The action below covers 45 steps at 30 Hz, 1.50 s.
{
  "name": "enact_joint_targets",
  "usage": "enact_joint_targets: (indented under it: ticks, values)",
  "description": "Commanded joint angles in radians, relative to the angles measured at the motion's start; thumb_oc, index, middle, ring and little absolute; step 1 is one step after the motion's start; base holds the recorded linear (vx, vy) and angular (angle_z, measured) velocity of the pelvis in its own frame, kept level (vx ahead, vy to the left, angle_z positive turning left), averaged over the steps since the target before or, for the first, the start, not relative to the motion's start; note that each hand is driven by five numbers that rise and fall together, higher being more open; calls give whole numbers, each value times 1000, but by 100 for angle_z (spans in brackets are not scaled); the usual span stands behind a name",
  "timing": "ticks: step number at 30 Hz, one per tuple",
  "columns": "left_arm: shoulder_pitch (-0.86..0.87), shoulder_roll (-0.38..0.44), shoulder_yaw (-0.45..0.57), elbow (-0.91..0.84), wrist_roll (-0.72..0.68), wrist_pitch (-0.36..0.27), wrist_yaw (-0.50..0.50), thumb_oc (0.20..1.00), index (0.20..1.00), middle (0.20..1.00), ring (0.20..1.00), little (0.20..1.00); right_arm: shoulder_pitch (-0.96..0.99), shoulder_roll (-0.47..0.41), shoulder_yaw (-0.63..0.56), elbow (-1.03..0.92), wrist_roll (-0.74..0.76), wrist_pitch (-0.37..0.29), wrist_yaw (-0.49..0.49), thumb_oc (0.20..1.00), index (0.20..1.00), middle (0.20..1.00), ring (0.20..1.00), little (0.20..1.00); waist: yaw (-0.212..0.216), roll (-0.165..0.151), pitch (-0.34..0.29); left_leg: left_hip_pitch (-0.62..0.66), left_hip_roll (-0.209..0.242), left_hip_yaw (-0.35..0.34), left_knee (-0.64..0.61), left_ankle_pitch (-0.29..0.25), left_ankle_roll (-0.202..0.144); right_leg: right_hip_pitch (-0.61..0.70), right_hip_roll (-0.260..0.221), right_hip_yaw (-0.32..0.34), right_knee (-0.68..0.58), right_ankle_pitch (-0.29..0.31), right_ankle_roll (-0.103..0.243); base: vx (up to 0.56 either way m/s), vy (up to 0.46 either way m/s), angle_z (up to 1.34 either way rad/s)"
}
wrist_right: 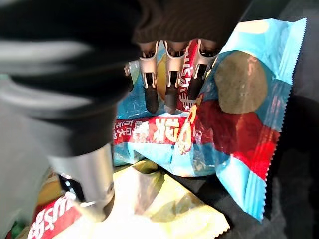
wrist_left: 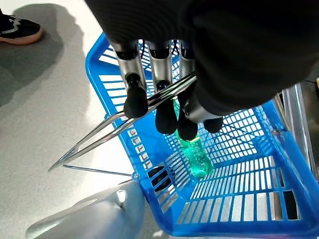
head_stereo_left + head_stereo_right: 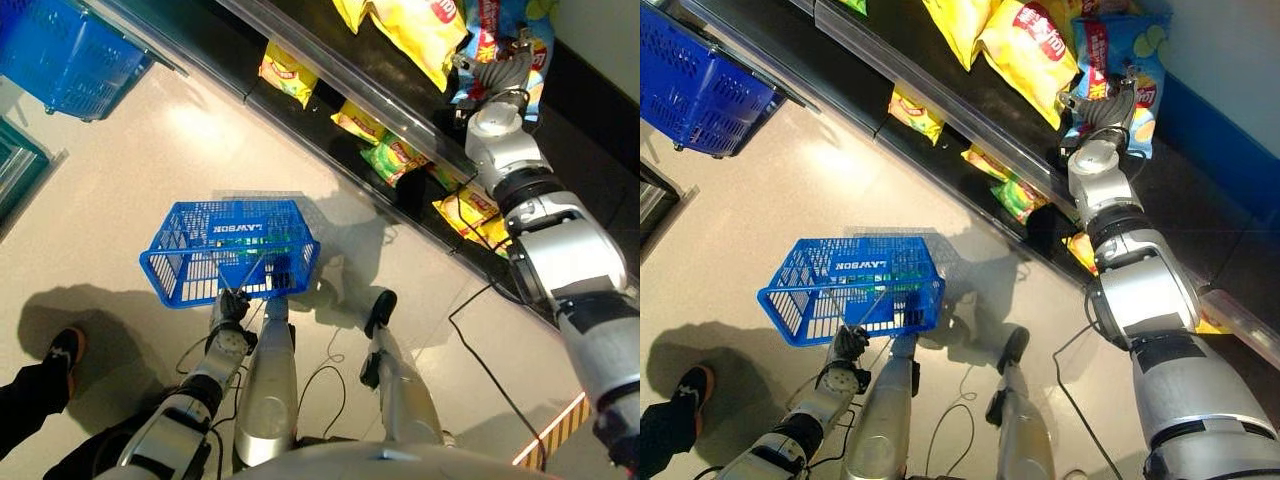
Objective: Pick up the snacks into the basket
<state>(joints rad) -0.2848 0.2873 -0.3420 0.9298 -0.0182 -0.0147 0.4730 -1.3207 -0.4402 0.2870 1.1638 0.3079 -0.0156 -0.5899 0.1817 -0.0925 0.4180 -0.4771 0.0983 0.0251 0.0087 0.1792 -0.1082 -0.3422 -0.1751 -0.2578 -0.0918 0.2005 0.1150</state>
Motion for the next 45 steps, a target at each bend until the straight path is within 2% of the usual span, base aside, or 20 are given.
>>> enact_joint_targets:
  ticks: [1,2,3,4,5,17,34,35,36,43,45]
  values:
    - [45,10,-91,7,-10,18,37,200,200,200,200,200,-74,-66,13,85,-10,47,8,1000,1000,1000,1000,1000,35,33,90,77,-117,3,-49,-70,61,23,-60,32,5,56,120,-20,30,1]
    - [46,12,-93,0,-7,18,38,200,200,200,200,200,-82,-67,27,96,-30,53,14,1000,1000,1000,1000,1000,36,35,90,73,-118,3,-45,-71,61,21,-62,32,5,58,122,0,0,0]
    - [45,14,-96,-5,-5,15,37,200,200,200,200,200,-87,-67,37,103,-41,57,25,576,576,576,576,576,38,36,92,71,-119,1,-44,-70,61,20,-62,31,5,59,122,0,0,0]
    - [46,15,-97,-9,-6,13,37,200,200,200,200,200,-88,-68,44,106,-56,61,31,347,347,347,347,347,39,37,92,69,-121,0,-43,-69,61,20,-63,31,5,60,122,0,0,0]
    - [46,14,-98,-12,-5,12,36,200,200,200,200,200,-88,-74,52,111,-67,64,37,200,200,200,200,200,41,39,92,68,-121,-1,-44,-68,61,19,-64,29,5,61,123,0,0,0]
    - [42,11,-91,-7,0,9,34,200,200,200,200,200,-36,-44,33,72,-59,40,46,200,200,200,200,200,47,38,93,79,-119,-15,-60,-60,59,26,-64,17,5,57,120,0,0,0]
    - [46,-1,-55,12,-9,13,26,200,200,200,200,200,136,-28,-51,-32,-8,-10,29,200,200,200,200,200,20,39,98,105,-115,-22,-74,-48,57,29,-57,22,11,51,107,-6,-2,0]
    - [47,-2,-49,14,-11,12,26,200,200,200,200,200,151,-32,-56,-45,-2,-15,27,413,413,413,413,413,17,37,98,107,-115,-21,-74,-49,58,29,-57,23,12,51,106,0,0,0]
    - [49,-2,-46,14,-11,12,26,200,200,200,200,200,165,-35,-63,-59,-1,-19,23,1000,1000,1000,1000,1000,14,36,99,109,-114,-20,-74,-49,58,29,-57,23,13,51,106,0,0,0]
    - [51,-16,-11,32,-17,17,32,200,200,200,200,200,326,-49,-123,-205,23,-50,10,1000,1000,1000,1000,1000,-15,18,96,119,-112,-17,-76,-52,61,32,-55,29,15,50,103,0,0,0]
    - [59,-20,6,32,-8,23,32,200,200,200,200,200,423,-59,-158,-279,54,-68,34,1000,1000,1000,1000,1000,-30,7,93,124,-111,-17,-77,-54,62,35,-53,29,17,47,103,0,0,0]
